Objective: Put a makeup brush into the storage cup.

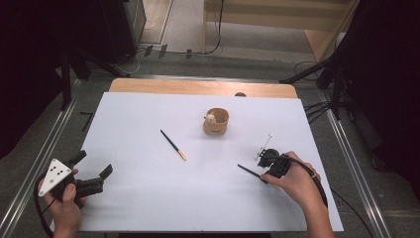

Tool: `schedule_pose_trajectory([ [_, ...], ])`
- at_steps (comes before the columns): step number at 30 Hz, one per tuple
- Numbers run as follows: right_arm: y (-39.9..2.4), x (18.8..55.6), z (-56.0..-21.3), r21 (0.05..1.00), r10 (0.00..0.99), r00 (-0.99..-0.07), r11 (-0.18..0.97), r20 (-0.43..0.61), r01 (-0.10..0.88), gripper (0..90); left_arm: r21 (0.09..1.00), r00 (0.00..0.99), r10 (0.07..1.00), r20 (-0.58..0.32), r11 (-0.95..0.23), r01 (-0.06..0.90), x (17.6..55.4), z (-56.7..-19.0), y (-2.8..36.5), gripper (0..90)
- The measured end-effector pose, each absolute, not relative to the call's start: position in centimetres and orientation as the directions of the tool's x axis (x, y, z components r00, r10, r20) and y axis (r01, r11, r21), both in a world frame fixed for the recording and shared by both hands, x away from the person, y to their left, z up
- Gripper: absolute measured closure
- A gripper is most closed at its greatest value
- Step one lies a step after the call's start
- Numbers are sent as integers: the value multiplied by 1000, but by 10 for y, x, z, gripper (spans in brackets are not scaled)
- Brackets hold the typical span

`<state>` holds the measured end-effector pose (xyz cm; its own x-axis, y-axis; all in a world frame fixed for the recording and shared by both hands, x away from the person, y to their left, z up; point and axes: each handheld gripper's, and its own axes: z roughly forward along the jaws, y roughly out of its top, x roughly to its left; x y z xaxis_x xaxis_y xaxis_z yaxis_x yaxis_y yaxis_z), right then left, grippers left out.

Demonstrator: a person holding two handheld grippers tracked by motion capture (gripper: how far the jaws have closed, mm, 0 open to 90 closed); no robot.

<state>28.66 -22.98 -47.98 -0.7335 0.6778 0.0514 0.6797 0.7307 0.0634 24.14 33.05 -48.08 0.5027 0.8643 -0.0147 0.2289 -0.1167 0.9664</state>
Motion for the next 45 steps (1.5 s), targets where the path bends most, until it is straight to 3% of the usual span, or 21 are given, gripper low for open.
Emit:
schedule_pose_trajectory([
  [8, -225, 284, -479, 61, 660, -751, 749, 21, 659, 847, 964, 506, 862, -30, -109, 243, 244, -481, 324, 0],
  [10, -230, 284, -474, 155, 670, -740, 727, 56, 669, 848, 962, 508, 860, -40, -104, 251, 246, -481, 319, 0],
  [12, -230, 284, -472, 172, 678, -734, 717, 53, 675, 848, 961, 515, 856, -47, -102, 257, 249, -480, 314, 0],
  [17, -235, 282, -460, 359, 686, -725, 664, 57, 656, 848, 959, 545, 838, -36, -125, 255, 255, -476, 297, 0],
  [18, -235, 282, -460, 359, 686, -725, 664, 57, 656, 848, 958, 553, 832, -29, -134, 252, 256, -475, 293, 0],
  [20, -235, 282, -460, 455, 701, -710, 612, 66, 647, 848, 957, 566, 824, -20, -148, 249, 259, -474, 286, 0],
  [28, -231, 285, -467, 654, 742, -656, 431, 136, 622, 849, 956, 593, 805, 23, -191, 223, 268, -468, 262, 0],
  [37, -228, 290, -463, 787, 773, -611, 266, 170, 556, 849, 961, 613, 790, 4, -173, 217, 286, -463, 240, 0],
  [45, -219, 295, -463, 843, 790, -596, 217, 144, 492, 848, 965, 640, 768, 0, -169, 203, 304, -456, 219, 0],
])
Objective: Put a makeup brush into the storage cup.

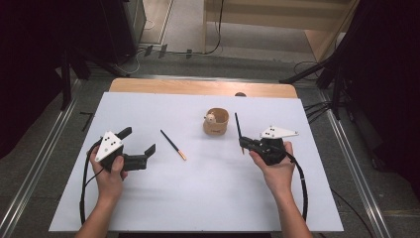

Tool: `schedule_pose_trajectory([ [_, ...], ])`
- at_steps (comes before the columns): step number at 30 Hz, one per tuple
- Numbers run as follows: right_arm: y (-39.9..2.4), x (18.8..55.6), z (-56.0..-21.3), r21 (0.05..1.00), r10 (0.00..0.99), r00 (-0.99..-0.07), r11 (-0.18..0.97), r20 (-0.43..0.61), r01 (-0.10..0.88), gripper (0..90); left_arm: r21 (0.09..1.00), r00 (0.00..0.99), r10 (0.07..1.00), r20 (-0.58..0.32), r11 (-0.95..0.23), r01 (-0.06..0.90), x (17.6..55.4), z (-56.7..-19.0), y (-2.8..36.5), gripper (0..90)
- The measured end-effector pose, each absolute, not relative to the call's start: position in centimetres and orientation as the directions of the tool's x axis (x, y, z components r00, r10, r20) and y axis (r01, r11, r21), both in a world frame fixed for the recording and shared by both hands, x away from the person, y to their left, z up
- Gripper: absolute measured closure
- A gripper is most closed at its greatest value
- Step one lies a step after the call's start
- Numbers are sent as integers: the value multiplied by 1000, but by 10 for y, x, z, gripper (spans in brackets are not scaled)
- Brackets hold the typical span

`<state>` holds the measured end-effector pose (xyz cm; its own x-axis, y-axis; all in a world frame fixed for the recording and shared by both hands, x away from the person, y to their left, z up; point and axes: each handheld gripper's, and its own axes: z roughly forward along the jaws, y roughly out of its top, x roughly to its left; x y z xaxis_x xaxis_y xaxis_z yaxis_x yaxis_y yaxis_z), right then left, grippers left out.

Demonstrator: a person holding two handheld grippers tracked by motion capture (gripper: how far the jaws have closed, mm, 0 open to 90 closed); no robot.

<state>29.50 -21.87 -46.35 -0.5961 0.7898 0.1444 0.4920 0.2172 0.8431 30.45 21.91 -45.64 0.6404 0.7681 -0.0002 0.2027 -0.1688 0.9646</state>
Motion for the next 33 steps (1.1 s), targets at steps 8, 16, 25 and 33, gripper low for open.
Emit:
schedule_pose_trajectory([
  [8, -211, 293, -463, 879, 811, -578, 206, 93, 431, 848, 969, 706, 709, -7, -170, 180, 314, -450, 200, 11],
  [16, -196, 290, -462, 892, 804, -594, 259, 14, 371, 848, 957, 781, 623, -44, -198, 212, 314, -446, 184, 45],
  [25, -170, 283, -466, 872, 765, -626, 403, -154, 278, 847, 940, 821, 568, -59, -244, 236, 308, -439, 157, 117],
  [33, -150, 277, -469, 845, 718, -640, 498, -274, 197, 847, 932, 836, 544, -75, -260, 252, 303, -438, 145, 275],
])
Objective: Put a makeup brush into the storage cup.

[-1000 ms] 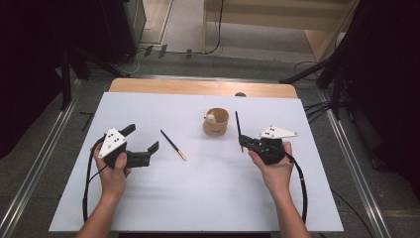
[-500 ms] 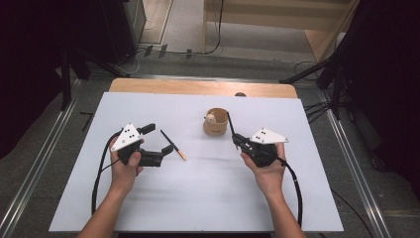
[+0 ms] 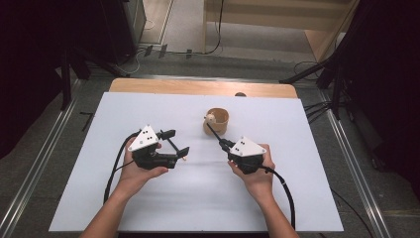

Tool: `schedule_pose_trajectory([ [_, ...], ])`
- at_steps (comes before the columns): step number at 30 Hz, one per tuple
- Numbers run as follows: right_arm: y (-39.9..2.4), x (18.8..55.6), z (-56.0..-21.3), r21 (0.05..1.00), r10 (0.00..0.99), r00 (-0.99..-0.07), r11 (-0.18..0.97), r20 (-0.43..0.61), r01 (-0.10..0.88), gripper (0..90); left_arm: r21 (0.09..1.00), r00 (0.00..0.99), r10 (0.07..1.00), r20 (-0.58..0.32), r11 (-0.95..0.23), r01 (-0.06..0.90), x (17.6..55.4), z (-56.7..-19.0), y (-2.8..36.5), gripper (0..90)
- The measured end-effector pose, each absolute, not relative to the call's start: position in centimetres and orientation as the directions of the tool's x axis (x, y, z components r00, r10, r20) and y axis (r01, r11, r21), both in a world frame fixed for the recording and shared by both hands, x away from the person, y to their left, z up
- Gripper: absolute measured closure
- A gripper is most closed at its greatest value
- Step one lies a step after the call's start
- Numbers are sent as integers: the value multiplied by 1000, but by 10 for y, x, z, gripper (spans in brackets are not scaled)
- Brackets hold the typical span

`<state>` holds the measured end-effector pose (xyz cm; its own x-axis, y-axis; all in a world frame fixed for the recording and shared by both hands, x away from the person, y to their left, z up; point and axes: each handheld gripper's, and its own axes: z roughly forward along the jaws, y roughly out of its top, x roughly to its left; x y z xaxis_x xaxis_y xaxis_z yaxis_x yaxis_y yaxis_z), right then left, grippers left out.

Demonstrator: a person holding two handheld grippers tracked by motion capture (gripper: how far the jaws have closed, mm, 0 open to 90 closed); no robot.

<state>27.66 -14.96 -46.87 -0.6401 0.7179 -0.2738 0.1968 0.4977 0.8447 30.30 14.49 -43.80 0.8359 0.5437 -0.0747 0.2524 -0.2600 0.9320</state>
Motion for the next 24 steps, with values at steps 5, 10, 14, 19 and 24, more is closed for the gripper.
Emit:
schedule_pose_trajectory([
  [5, -136, 271, -471, 805, 674, -642, 575, -365, 146, 847, 927, 836, 542, -90, -261, 269, 303, -438, 142, 362],
  [10, -125, 269, -475, 769, 629, -650, 631, -426, 107, 847, 926, 846, 525, -97, -264, 270, 303, -439, 142, 436],
  [14, -119, 267, -478, 729, 593, -645, 680, -481, 81, 847, 923, 856, 503, -116, -264, 280, 304, -439, 143, 510],
  [19, -112, 265, -481, 673, 543, -623, 739, -563, 35, 847, 916, 873, 468, -138, -274, 292, 306, -439, 142, 558],
  [24, -106, 261, -483, 628, 501, -616, 778, -608, 13, 847, 907, 891, 430, -147, -301, 295, 307, -439, 140, 644],
])
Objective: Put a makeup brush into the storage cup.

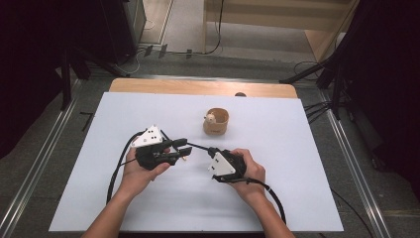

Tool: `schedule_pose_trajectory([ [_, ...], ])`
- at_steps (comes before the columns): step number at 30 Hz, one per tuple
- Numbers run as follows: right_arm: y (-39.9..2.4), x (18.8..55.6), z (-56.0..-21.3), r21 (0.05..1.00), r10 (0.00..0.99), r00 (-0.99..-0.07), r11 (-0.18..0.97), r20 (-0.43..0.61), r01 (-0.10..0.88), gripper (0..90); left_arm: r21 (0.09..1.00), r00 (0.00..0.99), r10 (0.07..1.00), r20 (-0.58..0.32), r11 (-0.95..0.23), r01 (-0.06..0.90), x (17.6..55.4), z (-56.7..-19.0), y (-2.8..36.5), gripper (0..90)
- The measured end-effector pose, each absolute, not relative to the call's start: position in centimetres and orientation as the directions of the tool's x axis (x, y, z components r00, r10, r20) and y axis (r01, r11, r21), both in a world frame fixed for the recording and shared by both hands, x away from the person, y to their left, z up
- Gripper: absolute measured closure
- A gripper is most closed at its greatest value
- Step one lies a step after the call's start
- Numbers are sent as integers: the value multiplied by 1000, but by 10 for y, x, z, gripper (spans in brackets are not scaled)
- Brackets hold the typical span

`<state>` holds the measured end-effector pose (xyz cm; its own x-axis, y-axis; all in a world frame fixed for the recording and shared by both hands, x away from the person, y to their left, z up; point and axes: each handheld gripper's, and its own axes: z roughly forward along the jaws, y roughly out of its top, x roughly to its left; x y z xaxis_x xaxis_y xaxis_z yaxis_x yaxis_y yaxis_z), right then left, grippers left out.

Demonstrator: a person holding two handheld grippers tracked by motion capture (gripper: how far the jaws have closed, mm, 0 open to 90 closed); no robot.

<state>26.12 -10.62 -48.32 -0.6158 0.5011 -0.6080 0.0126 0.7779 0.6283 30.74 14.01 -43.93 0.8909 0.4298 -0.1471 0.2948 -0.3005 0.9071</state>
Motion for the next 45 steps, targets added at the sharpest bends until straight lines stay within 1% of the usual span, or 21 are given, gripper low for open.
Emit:
schedule_pose_trajectory([
  [4, -103, 259, -484, 595, 467, -612, 803, -638, -8, 847, 900, 893, 422, -156, -312, 305, 308, -439, 139, 678],
  [6, -102, 258, -485, 591, 461, -610, 807, -644, -14, 847, 898, 895, 417, -159, -315, 306, 309, -439, 139, 719],
  [7, -102, 258, -485, 592, 462, -610, 806, -644, -14, 847, 898, 895, 413, -167, -312, 311, 309, -439, 139, 743],
  [10, -102, 258, -485, 588, 457, -608, 808, -649, -21, 847, 895, 899, 393, -194, -304, 327, 311, -439, 142, 856],
  [14, -101, 258, -486, 594, 463, -606, 804, -647, -19, 840, 893, 904, 383, -190, -315, 321, 311, -439, 142, 867],
  [16, -103, 259, -486, 616, 485, -606, 788, -630, -10, 818, 894, 904, 384, -189, -313, 320, 311, -439, 143, 869],
  [18, -106, 260, -484, 660, 530, -610, 751, -589, 16, 697, 898, 901, 391, -187, -304, 319, 311, -438, 143, 870],
  [19, -108, 262, -483, 698, 566, -615, 715, -549, 36, 634, 899, 900, 397, -182, -303, 316, 311, -438, 143, 870],
  [20, -110, 262, -481, 721, 591, -620, 690, -516, 58, 606, 902, 896, 405, -181, -294, 315, 310, -438, 143, 870],
  [22, -117, 263, -478, 792, 666, -617, 601, -420, 109, 526, 910, 890, 423, -172, -278, 308, 309, -437, 144, 871],
  [25, -126, 264, -474, 876, 749, -613, 445, -250, 187, 437, 924, 880, 448, -159, -248, 293, 308, -436, 147, 871],
  [27, -131, 265, -471, 918, 794, -597, 314, -114, 242, 377, 933, 873, 463, -155, -223, 284, 307, -435, 149, 871],
  [29, -137, 266, -470, 938, 819, -573, 181, 23, 296, 310, 942, 867, 476, -149, -198, 270, 306, -435, 150, 871],
  [30, -137, 266, -469, 939, 825, -563, 153, 50, 307, 285, 948, 865, 481, -144, -185, 260, 305, -435, 151, 871],
  [31, -138, 266, -469, 938, 826, -552, 96, 111, 332, 258, 952, 861, 489, -138, -176, 252, 304, -435, 151, 871],
  [34, -136, 266, -469, 925, 828, -514, -14, 223, 379, 163, 961, 858, 499, -122, -155, 227, 302, -435, 152, 871],
  [35, -136, 265, -469, 918, 837, -487, -45, 250, 394, 113, 963, 855, 506, -117, -153, 222, 302, -435, 152, 871],
  [36, -134, 263, -469, 910, 860, -434, -78, 268, 406, 47, 964, 854, 508, -114, -150, 219, 301, -435, 152, 871],
  [37, -133, 263, -470, 901, 858, -414, -116, 303, 417, 13, 966, 853, 508, -116, -143, 216, 301, -435, 152, 871],
  [41, -135, 263, -474, 830, 788, -382, -271, 482, 488, 0, 971, 855, 504, -119, -123, 207, 299, -436, 151, 871],
  [45, -139, 266, -480, 702, 680, -311, -424, 664, 573, 0, 973, 858, 500, -114, -117, 197, 296, -437, 147, 871],
])
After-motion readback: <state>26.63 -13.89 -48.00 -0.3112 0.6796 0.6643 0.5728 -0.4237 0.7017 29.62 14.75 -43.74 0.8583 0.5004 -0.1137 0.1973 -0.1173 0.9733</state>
